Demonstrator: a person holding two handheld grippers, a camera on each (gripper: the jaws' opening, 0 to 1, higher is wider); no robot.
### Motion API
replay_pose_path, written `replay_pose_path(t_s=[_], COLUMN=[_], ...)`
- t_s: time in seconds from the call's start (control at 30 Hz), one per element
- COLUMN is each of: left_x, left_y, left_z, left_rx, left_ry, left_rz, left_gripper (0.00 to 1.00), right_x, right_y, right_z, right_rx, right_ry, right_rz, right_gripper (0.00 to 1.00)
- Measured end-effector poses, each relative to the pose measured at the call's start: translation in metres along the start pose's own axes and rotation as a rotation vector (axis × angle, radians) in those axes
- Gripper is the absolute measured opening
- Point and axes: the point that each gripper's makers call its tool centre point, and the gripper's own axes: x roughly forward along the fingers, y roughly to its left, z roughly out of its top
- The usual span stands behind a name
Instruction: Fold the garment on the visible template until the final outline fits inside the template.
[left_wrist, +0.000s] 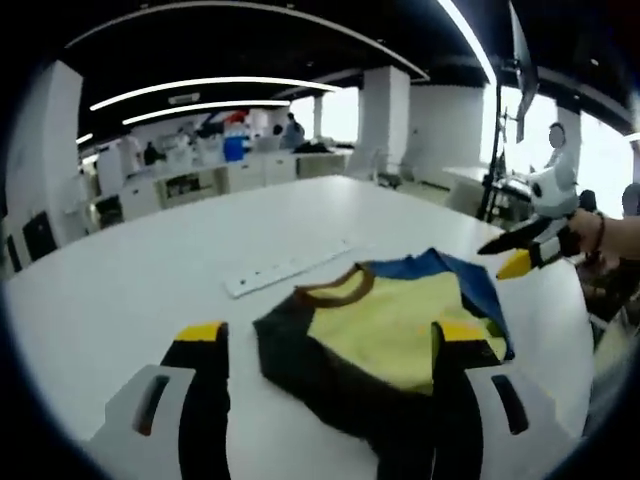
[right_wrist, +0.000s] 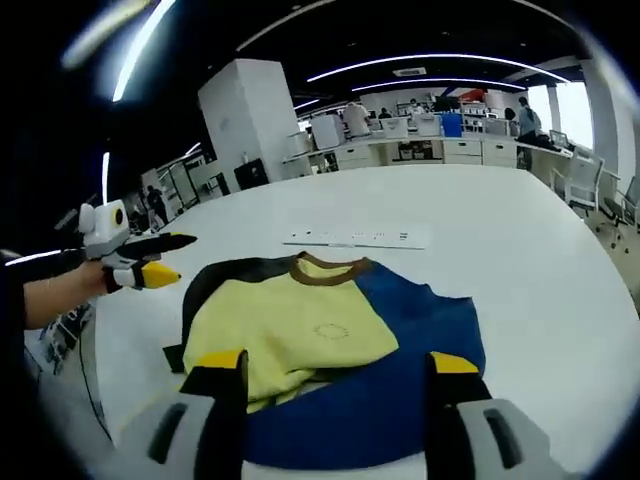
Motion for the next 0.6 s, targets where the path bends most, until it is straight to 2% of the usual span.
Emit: replay_pose_path(t_s=[0.03, 0.17, 0.27, 0.4, 0.6], left_x=[-0.001, -0.005, -0.005, -0.007, -0.009], left_y=[-0.003, -0.013, -0.014, -0.016, -0.016], left_z=[-0.002, -0.021, -0.035, -0.049, -0.062], left_rx=[0.008, 0.018, 0.016, 0.025, 0.009], left_ry=[-0.006, 0.036, 0.049, 0.087, 0.098], left_rz=[-0.004, -0.013, -0.007, 0.011, 0.022], left_gripper=[0.8, 0.78, 0.75, 0.68, 0.57], right_x=[-0.002, -0.006, -0.007, -0.005, -0.001], right_y=[0.005, 0.021, 0.034, 0.046, 0.062], right_z=[-0.004, -0.014, -0.016, -0.029, -0.053], right_rx=[-0.004, -0.029, -0.04, -0.137, -0.221], right_ry=[-0.001, -0.01, -0.048, -0.032, 0.016], right_rz=[0.006, 0.03, 0.05, 0.047, 0.051], right_gripper=[0.7, 0.7, 0.68, 0.64, 0.53])
